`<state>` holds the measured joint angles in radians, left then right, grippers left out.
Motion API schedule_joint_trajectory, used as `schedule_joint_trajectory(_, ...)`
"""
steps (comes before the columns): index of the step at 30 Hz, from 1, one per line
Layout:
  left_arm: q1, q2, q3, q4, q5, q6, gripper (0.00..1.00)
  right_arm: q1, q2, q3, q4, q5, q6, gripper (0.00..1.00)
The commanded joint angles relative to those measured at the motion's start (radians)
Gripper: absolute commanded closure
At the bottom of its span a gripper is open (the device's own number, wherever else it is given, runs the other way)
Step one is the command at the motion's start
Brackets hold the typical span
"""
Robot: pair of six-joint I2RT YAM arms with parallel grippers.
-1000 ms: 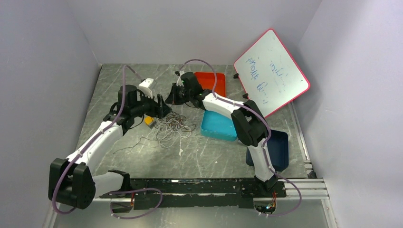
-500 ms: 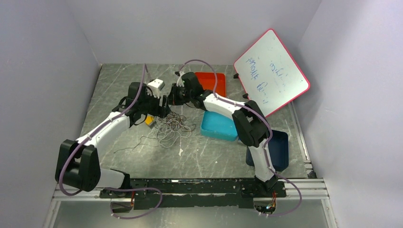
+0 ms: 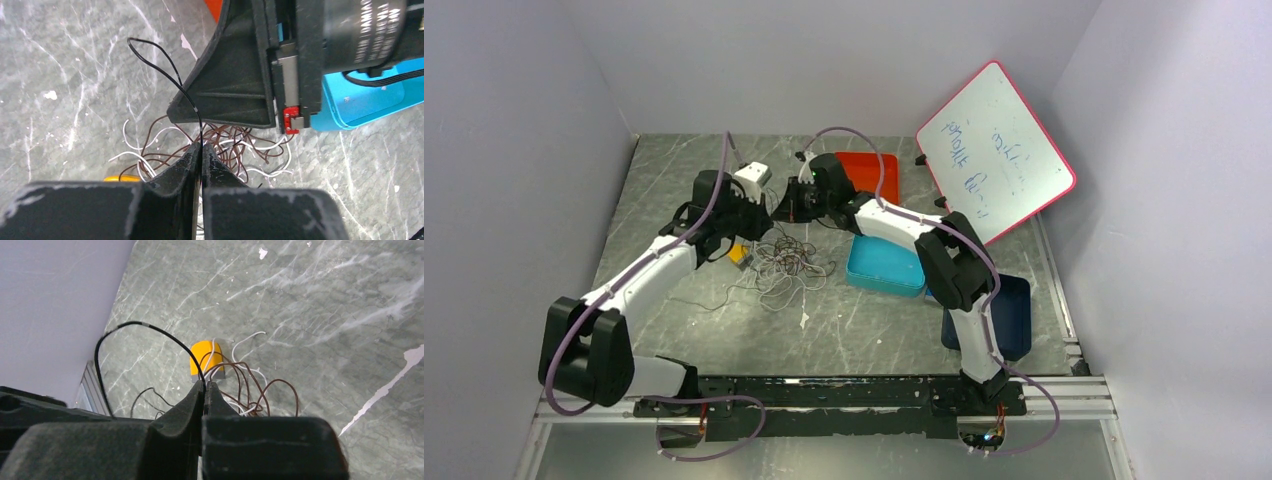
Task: Untangle the cables
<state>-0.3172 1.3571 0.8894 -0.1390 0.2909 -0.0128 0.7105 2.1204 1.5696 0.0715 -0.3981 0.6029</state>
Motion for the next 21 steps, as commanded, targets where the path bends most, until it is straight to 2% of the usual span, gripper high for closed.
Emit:
schedule_joint_trajectory(1, -0.006, -0.077, 0.026, 0.01, 0.008, -0.003, 0.93, -0.014, -0.052, -0.037, 0.041, 0.006, 0.007, 1.0)
schedule_joint_trajectory(6, -0.006, -0.162, 0.039, -0.038, 0.002, -0.011, 0.93, -0.021, -0.07, -0.082, 0.068, 0.02, -0.012, 0.98)
schedule_joint_trajectory(11, -0.006, -0.224, 0.068, -0.067, 0.006, -0.034, 0.93, -0.021, -0.073, -0.12, 0.131, -0.002, -0.041, 0.8)
schedule_joint_trajectory(15, -0.006, -0.237, 0.138, -0.092, 0.042, -0.051, 0.93, -0.018, -0.06, -0.131, 0.191, -0.02, -0.062, 0.71)
schedule_joint_trajectory(21, -0.005, -0.242, 0.261, -0.147, 0.043, -0.056, 0.93, -0.003, -0.034, -0.137, 0.238, -0.041, -0.094, 0.69)
